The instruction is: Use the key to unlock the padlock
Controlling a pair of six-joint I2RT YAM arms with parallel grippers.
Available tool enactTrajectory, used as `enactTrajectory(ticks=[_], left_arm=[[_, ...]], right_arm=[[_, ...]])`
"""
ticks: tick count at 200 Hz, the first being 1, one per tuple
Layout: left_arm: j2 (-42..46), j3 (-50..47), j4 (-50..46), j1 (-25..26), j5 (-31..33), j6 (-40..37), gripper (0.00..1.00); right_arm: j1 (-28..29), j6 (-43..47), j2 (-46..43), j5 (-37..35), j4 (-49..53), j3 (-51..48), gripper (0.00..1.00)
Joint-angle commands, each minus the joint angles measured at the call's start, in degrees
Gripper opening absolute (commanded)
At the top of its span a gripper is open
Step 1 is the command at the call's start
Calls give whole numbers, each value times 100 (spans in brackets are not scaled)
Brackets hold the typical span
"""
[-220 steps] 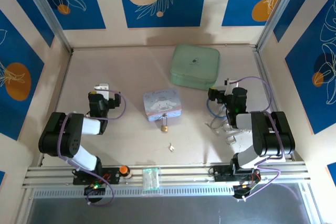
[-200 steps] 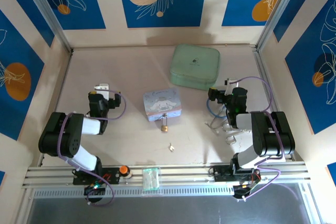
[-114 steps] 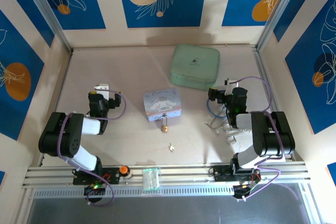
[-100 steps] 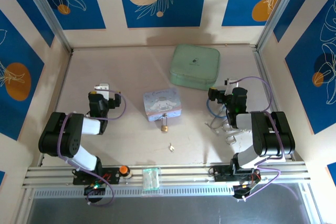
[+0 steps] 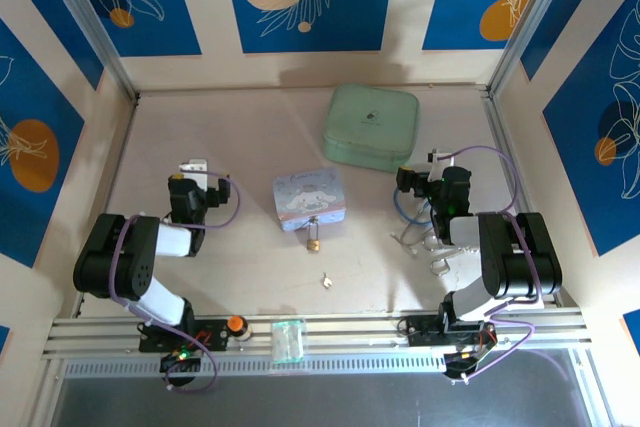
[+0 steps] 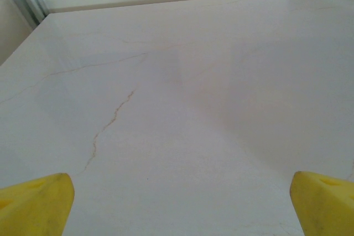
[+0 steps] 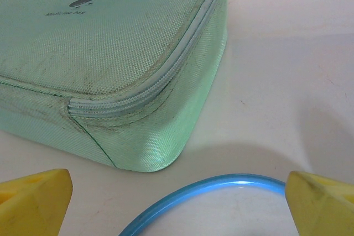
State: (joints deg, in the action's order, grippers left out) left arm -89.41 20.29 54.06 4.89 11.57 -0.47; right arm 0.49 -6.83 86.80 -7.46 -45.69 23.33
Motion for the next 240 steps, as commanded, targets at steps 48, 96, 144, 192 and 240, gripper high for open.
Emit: enactTrajectory(ticks=[48, 96, 144, 192, 240], left_arm=[[204, -360, 722, 26, 333, 23, 100], [2309, 510, -2218, 83, 978, 367, 99], [3003, 804, -3386, 38, 306, 3029, 99], [3214, 1347, -4707, 236, -1871, 3877, 99], [3162, 2071, -6798, 1541, -1813, 3684, 99]], right_arm=[[-32, -56, -1102, -7, 1377, 351, 99], [-40, -460, -2010, 522, 2477, 534, 99], [-192, -1698, -2578, 1231, 4024, 1045, 99], [198, -2003, -2976, 1853, 5641, 1474, 99], [1919, -2240, -2959, 876, 7055, 1684, 100]])
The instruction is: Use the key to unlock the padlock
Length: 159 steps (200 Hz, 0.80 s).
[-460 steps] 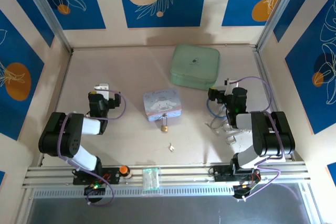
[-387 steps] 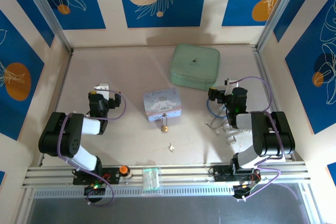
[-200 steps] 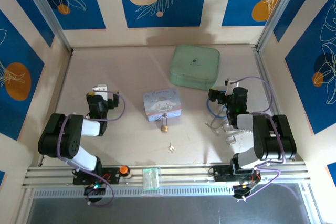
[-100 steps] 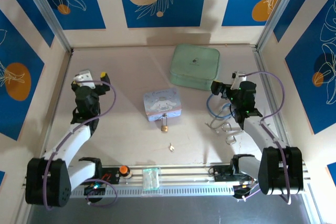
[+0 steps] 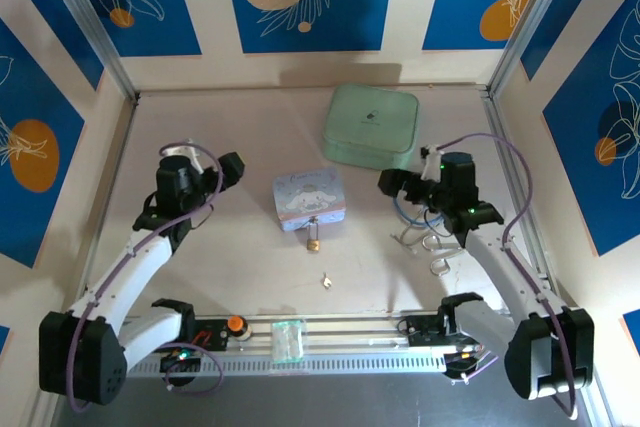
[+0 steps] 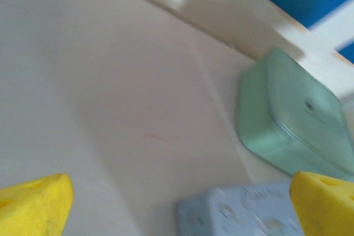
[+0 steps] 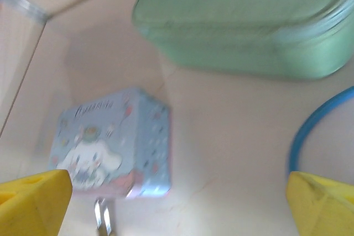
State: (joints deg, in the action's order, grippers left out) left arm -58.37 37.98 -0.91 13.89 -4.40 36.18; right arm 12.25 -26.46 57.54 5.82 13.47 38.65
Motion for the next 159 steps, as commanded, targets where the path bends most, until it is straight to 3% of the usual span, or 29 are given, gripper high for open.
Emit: enactTrajectory(ticks=[1, 37, 87, 108, 123, 159], left_arm=[[56, 313, -1335, 676, -204, 15, 99], [-100, 437, -1817, 1677, -202, 159, 99], [119, -62, -1532, 2590, 24, 968, 99], [122, -254, -1473, 2753, 4, 1284, 99], [170, -345, -1480, 2839, 37, 1450, 99], [310, -721, -1153, 2905, -25, 1857, 98]], right_arm=[[788, -288, -32, -482, 1166, 156, 99], [2273, -1098, 1, -1275, 1527, 20, 97], [4206, -1998, 733, -2295, 1595, 54, 81], [4716, -2262, 1215, -2431, 1573, 233, 72], [5048, -2429, 1564, -2424, 1441, 346, 71], [5518, -2649, 2369, -2534, 1573, 758, 58]])
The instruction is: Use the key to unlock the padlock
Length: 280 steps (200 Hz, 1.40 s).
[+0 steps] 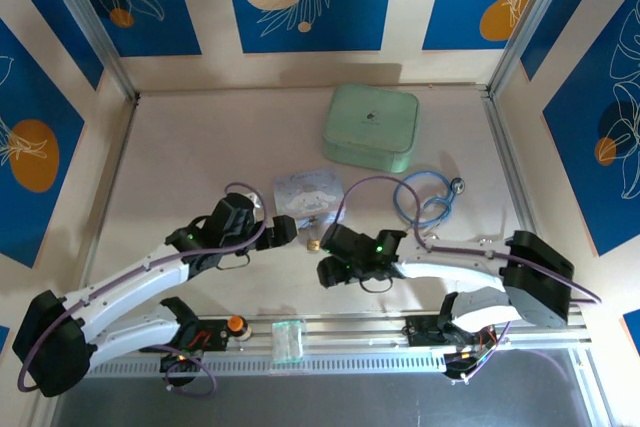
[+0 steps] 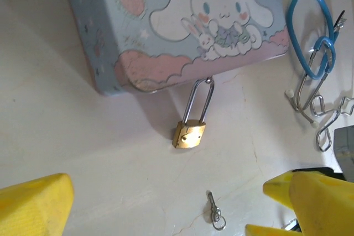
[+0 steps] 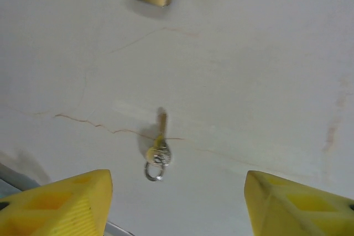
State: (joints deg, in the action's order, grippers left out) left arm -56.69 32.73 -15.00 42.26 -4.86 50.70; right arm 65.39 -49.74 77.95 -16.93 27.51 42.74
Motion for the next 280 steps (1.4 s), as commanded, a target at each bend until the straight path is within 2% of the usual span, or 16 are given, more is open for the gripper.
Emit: enactTrajectory(ticks=[1, 52, 78, 90, 140, 211, 227, 256, 267, 280], left_arm=[[145, -197, 255, 70, 25, 406, 98], [254, -337, 191, 88, 144, 480, 99], [292, -390, 221, 89, 191, 511, 99], [308, -399, 225, 90, 205, 530, 99], [308, -484, 283, 88, 258, 625, 99], [325, -601, 337, 89, 327, 740, 99], [330, -606, 327, 91, 346, 742, 99], [329, -601, 306, 83, 381, 744, 99], [323, -602, 293, 87, 397, 744, 99], [292, -603, 286, 85, 391, 755, 99]], right_arm=[[217, -324, 344, -272, 177, 362, 58], [411, -460, 741, -303, 249, 463, 45], [514, -542, 911, -288, 264, 491, 43], [551, -565, 972, -265, 273, 506, 39], [798, -631, 1362, -416, 363, 660, 39], [731, -600, 1750, -494, 212, 771, 34], [667, -575, 1730, -417, 51, 682, 24], [616, -466, 1748, -432, -47, 641, 22], [608, -420, 1758, -425, -24, 638, 15], [607, -371, 1694, -443, -42, 582, 14]])
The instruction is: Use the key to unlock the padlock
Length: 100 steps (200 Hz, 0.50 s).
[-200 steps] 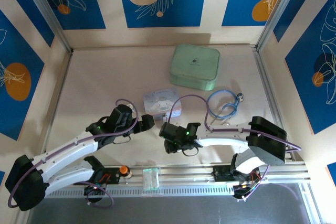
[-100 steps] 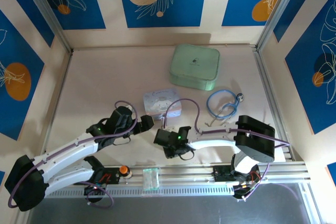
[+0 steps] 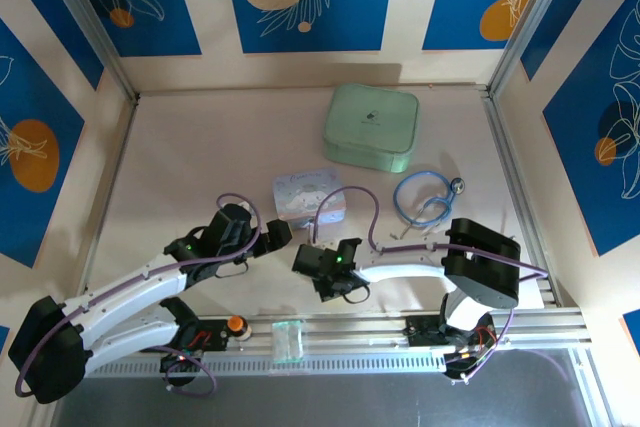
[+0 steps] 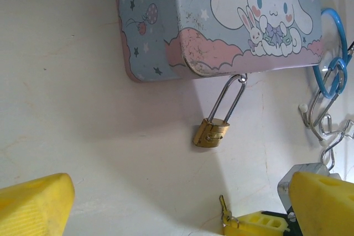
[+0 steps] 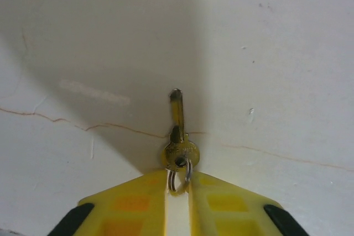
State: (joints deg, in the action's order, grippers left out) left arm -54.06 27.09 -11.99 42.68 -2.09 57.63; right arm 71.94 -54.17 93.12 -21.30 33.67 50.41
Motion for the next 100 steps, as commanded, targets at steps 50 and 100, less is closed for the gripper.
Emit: enactTrajectory(ticks=[50, 100], left_arm=[[-44, -111, 231, 84, 4, 230, 89], [-79, -216, 736, 356, 75, 909, 81]], right_arm=[[-176, 467, -461, 137, -1012, -777, 3], [-373, 1183, -1232, 379, -1351, -1336, 0]])
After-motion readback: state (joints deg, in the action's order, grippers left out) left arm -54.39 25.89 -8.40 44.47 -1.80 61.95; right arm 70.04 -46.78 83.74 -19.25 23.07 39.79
